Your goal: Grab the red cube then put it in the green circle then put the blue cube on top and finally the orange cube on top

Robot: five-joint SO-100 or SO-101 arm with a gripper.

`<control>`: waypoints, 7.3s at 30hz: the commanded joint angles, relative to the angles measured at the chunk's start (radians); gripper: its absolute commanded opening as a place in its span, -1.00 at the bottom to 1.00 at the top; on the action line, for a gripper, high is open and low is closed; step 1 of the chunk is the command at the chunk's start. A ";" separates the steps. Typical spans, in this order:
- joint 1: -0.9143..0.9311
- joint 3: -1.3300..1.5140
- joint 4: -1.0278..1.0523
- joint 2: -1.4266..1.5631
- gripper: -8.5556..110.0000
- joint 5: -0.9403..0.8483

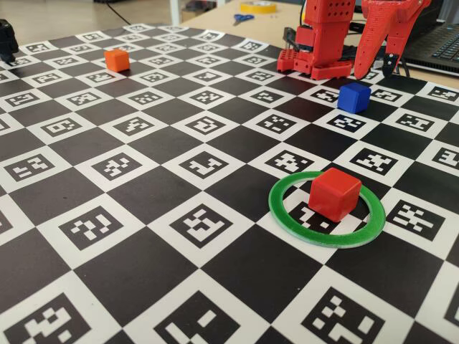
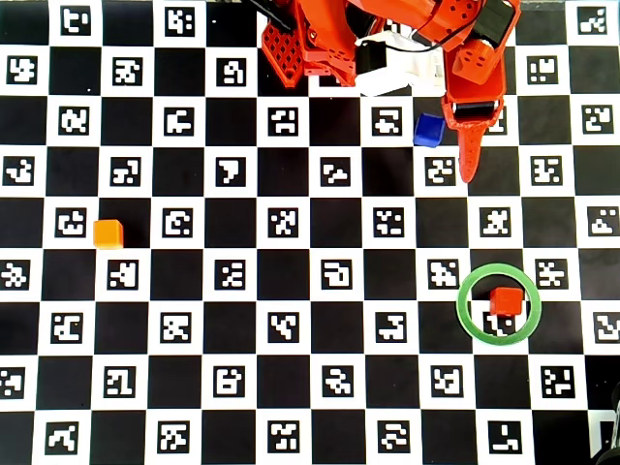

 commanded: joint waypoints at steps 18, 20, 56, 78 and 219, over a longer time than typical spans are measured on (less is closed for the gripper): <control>0.063 0.141 -0.144 0.006 0.15 -0.018; 0.075 0.156 -0.160 0.005 0.15 -0.025; 0.132 0.278 -0.169 0.017 -0.03 -0.101; 0.129 0.276 -0.189 0.025 -0.38 -0.150; 0.465 -1.870 0.373 -1.264 -0.88 -0.267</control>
